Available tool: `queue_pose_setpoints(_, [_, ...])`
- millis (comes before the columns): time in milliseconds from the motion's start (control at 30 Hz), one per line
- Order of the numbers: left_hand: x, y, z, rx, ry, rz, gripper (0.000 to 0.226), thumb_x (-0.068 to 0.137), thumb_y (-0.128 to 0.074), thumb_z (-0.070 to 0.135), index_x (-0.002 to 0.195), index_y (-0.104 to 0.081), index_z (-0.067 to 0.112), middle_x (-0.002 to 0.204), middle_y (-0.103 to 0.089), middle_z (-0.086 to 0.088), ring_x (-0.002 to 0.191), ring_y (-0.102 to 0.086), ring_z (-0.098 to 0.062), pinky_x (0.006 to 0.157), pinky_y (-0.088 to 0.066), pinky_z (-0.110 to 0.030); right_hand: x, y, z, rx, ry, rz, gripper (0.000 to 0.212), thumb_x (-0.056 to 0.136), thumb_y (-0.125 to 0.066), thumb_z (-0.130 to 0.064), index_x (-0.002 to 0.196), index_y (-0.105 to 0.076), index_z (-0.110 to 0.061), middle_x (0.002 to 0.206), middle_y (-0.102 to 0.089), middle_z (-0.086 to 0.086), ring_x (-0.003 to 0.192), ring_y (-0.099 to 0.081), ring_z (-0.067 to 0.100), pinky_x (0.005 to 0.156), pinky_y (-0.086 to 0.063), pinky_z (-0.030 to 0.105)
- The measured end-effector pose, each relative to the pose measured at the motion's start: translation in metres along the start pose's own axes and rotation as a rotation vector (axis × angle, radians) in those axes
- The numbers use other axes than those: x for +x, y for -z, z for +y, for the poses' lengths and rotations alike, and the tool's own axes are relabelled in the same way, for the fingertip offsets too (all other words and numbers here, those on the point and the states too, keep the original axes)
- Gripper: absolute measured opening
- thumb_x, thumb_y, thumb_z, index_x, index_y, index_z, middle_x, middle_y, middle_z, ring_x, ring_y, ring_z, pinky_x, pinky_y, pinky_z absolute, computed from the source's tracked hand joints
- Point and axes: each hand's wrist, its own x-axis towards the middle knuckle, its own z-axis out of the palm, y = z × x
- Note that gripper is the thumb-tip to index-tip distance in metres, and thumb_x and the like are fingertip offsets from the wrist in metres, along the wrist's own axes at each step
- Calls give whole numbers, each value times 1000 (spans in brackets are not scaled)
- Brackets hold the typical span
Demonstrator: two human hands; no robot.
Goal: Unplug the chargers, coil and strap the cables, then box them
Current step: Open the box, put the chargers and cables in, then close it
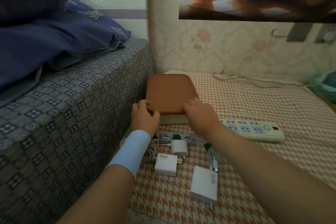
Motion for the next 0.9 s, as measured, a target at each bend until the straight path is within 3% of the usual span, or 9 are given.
queue_pose_setpoints(67, [-5, -3, 0, 33, -61, -13, 32, 91, -55, 19, 123, -51, 19, 131, -40, -6, 112, -51, -25, 89, -44, -32, -2, 11, 4, -60, -46, -99, 22, 88, -60, -25, 108, -56, -16, 107, -58, 6, 101, -56, 27, 79, -40, 39])
queue_pose_setpoints(133, [-7, -6, 3, 18, -82, -8, 32, 93, -54, 17, 125, -52, 17, 133, -41, -7, 115, -51, -26, 89, -40, -28, 1, 20, 0, -89, -69, -122, 34, 91, -50, -44, 112, -55, -18, 114, -57, 6, 109, -53, 28, 98, -36, 46])
queue_pose_setpoints(200, [-8, -6, 7, -47, -51, 0, 38, 97, -50, 19, 135, -47, 15, 142, -37, -8, 121, -49, -27, 91, -37, -28, 9, 22, -14, -29, -56, -151, 50, 91, -46, -55, 125, -51, -19, 131, -51, 12, 124, -45, 32, 106, -33, 52])
queue_pose_setpoints(267, [-8, -4, 12, -162, 35, -16, 47, 101, -44, 23, 147, -37, 16, 151, -35, -8, 129, -46, -28, 97, -36, -32, 21, 16, -28, 86, -41, -259, 68, 93, -47, -61, 148, -34, -23, 157, -28, 17, 145, -25, 36, 113, -29, 60])
queue_pose_setpoints(367, [-6, -5, 12, -312, 137, -113, 47, 102, -39, 31, 148, -39, 26, 145, -49, -2, 126, -50, -27, 100, -37, -35, 35, 4, -41, 137, -77, -377, 77, 97, -39, -66, 160, -10, -32, 167, -10, 16, 152, -13, 40, 112, -27, 68])
queue_pose_setpoints(467, [-2, -8, 9, -424, 157, -188, 47, 94, -38, 41, 140, -48, 37, 132, -61, 1, 113, -58, -23, 101, -44, -39, 40, -7, -44, 51, -71, -362, 71, 101, -31, -63, 161, -9, -30, 164, -21, 19, 146, -25, 42, 108, -32, 71])
queue_pose_setpoints(567, [1, -11, 3, -434, 137, -200, 65, 82, -34, 54, 146, -41, 41, 138, -56, 6, 119, -55, -21, 108, -41, -46, 38, -11, -41, 72, -72, -312, 71, 101, -25, -66, 161, -10, -31, 163, -24, 19, 145, -29, 42, 108, -34, 68])
queue_pose_setpoints(733, [6, -15, -6, -408, 178, -219, 73, 73, -24, 78, 142, -36, 56, 145, -51, 8, 127, -52, -21, 110, -38, -49, 36, -9, -35, 101, -59, -334, 74, 98, -20, -71, 161, -10, -34, 164, -25, 16, 146, -31, 39, 110, -39, 57])
queue_pose_setpoints(900, [0, -11, 3, -327, 95, -153, 47, 103, -18, 52, 148, -32, 48, 147, -48, 3, 129, -49, -24, 108, -38, -41, 36, 6, -28, 223, -116, -180, 63, 102, -31, -62, 158, -26, -35, 158, -41, 11, 139, -46, 29, 106, -45, 42])
